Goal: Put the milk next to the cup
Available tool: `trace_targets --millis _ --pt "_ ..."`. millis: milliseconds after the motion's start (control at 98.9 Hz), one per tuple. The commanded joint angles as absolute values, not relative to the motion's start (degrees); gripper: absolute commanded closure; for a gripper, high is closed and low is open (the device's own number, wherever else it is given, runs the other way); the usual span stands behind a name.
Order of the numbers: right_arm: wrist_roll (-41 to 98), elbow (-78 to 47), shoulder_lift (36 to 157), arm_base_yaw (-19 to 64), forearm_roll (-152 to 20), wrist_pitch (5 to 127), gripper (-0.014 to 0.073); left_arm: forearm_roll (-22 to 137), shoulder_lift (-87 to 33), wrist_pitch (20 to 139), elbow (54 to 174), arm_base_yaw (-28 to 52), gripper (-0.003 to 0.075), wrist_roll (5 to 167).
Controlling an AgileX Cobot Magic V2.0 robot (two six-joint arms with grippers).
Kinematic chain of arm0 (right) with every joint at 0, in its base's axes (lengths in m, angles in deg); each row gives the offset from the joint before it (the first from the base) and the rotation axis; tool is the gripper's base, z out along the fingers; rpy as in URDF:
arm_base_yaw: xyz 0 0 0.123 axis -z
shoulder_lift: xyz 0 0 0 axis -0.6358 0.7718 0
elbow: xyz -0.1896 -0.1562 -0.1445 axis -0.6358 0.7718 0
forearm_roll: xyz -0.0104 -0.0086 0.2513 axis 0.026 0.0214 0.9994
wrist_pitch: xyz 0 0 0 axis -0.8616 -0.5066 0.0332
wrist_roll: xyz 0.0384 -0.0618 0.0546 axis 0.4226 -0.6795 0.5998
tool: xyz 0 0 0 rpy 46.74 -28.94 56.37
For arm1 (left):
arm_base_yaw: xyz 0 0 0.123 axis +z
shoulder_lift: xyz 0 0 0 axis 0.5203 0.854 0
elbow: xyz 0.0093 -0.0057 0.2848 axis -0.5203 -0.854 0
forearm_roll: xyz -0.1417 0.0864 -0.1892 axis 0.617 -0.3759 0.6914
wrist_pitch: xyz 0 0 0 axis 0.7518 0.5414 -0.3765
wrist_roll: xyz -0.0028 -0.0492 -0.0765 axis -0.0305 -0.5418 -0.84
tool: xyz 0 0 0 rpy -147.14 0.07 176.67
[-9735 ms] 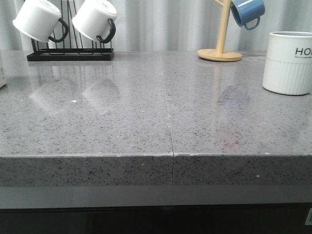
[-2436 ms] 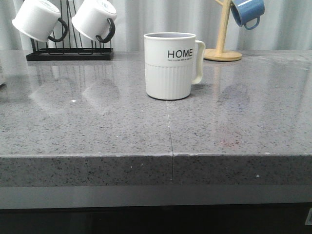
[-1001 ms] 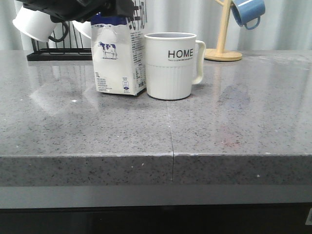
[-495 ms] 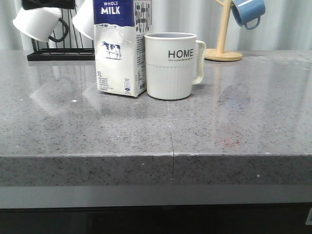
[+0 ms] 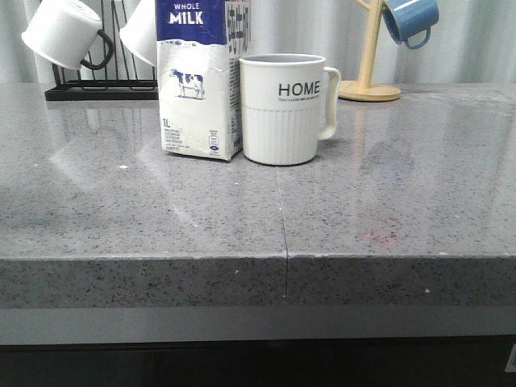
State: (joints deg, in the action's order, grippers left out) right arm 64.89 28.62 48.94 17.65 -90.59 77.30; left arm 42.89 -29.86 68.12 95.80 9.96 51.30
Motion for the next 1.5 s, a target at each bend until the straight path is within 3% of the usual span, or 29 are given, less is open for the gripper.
trace_targets --millis 0,233,546,900,1173,1486 --pt "64.91 27.04 49.59 17.70 -91.05 72.46 0.0653 41.64 -34.39 67.92 95.94 13.23 0.0741 51.41" --pt "64.91 27.04 49.59 17.70 -91.05 72.46 0.0653 37.37 -45.18 76.87 91.62 21.88 0.0741 51.41" --pt "64.91 27.04 49.59 17.70 -91.05 72.46 0.0653 35.39 -57.55 80.32 85.36 29.87 0.0741 51.41" --pt "64.91 27.04 49.59 17.70 -91.05 72.46 0.0653 34.75 -65.50 92.62 81.76 31.46 0.0741 51.20" --pt "64.91 27.04 49.59 17.70 -91.05 72.46 0.0653 34.79 -73.80 92.36 78.99 31.46 0.0741 51.20" --pt "64.91 27.04 49.59 17.70 -91.05 72.46 0.0653 34.41 -83.44 71.50 60.21 31.46 0.0741 48.12"
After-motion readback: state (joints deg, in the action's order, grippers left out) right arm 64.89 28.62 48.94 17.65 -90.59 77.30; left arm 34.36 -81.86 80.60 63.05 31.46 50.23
